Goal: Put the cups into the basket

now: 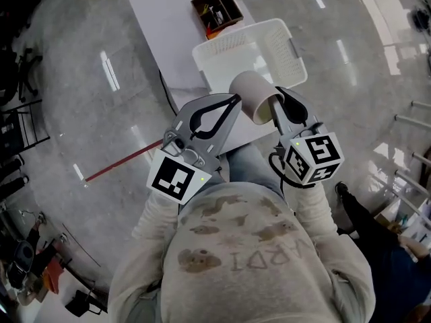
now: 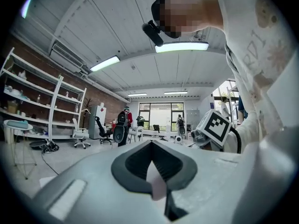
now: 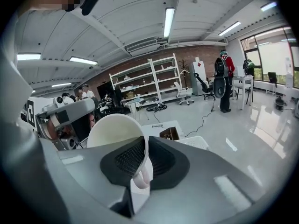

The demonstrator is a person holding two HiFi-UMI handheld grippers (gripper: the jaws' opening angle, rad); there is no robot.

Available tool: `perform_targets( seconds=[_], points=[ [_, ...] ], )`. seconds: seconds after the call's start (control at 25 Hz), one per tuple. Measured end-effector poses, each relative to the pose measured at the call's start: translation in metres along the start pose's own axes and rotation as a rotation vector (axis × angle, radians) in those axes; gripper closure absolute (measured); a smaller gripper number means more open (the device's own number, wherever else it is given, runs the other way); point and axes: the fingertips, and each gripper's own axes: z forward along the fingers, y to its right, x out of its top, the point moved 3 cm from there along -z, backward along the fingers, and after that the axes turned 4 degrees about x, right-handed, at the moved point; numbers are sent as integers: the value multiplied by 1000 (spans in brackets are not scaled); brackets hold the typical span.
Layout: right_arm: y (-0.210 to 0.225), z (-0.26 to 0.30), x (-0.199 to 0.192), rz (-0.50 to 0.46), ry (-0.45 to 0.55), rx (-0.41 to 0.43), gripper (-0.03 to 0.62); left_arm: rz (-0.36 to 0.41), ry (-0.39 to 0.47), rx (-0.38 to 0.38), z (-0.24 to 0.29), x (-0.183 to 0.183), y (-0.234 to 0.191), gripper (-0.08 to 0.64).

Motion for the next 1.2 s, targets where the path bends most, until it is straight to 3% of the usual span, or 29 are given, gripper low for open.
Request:
perform_targets(
  seconds=[0.48,0.84,1.2],
  points=[
    [71,77,-8,-89,-128,102,537,-9,14,191,31,-2,-15,560],
    [98,149,-62,-174,-339,120,537,-36,2,254,38,-15,-30,560],
    [114,210,-127,-255,-574,97,537,-76,-49,255,36,-46,-39,560]
  ],
)
